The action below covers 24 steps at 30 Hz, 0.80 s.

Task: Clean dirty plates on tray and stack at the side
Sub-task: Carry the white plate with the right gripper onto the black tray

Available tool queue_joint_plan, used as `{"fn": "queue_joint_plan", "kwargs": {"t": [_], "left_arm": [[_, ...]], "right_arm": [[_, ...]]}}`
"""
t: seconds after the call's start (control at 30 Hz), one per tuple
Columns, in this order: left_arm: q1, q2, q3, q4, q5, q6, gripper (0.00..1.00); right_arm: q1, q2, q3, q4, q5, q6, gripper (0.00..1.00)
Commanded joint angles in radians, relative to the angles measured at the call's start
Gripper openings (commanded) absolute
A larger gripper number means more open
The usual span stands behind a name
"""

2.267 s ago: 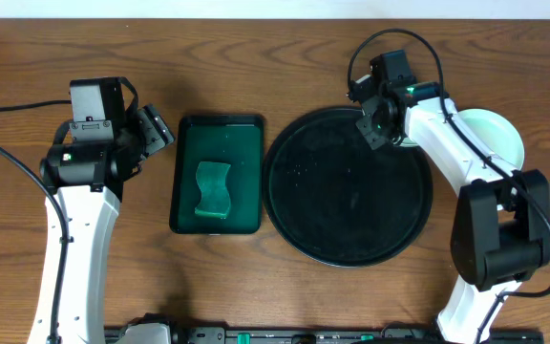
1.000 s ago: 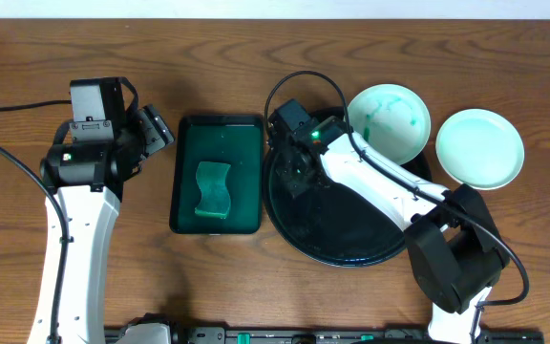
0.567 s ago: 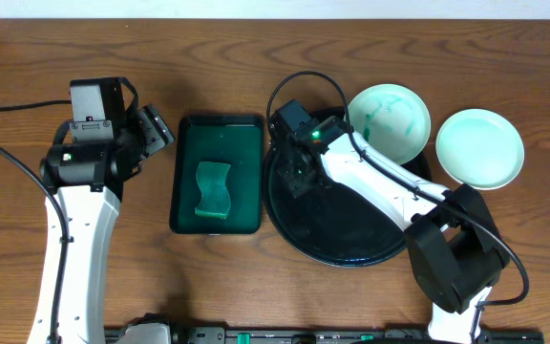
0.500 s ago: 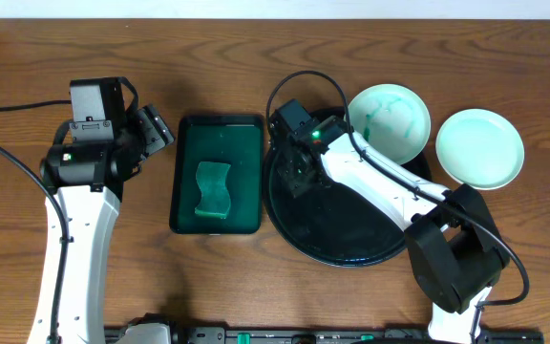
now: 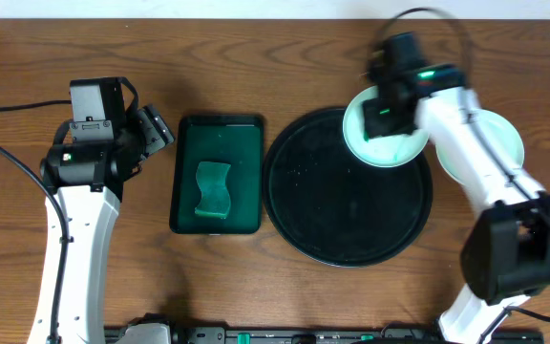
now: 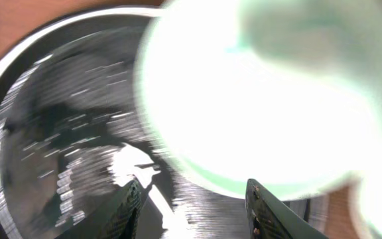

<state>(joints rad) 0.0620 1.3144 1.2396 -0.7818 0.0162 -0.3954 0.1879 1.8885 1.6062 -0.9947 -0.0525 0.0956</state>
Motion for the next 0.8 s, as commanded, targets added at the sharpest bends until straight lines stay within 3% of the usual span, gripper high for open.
{"fn": "queue_joint_plan", "kwargs": {"t": [0.0, 0.23, 0.57, 0.77], "left_arm": [[0.003, -0.001, 0.012, -0.002, -0.010, -0.002, 0.80], [0.003, -0.001, 0.012, -0.002, -0.010, -0.002, 0.80], [0.003, -0.001, 0.012, -0.002, -0.010, -0.002, 0.80], [0.003, -0.001, 0.012, -0.002, -0.010, -0.002, 0.80]], "right_arm": [[-0.124, -0.013, 0.009, 0.010, -0.019, 0.004, 0.49], [-0.296, -0.010, -0.008, 0.015, -0.037, -0.017, 0.53], [-0.305, -0.009, -0.216, 0.219, -0.151, -0.058, 0.53], [-0.304, -0.009, -0.310, 0.346, -0.155, -0.055, 0.47]]}}
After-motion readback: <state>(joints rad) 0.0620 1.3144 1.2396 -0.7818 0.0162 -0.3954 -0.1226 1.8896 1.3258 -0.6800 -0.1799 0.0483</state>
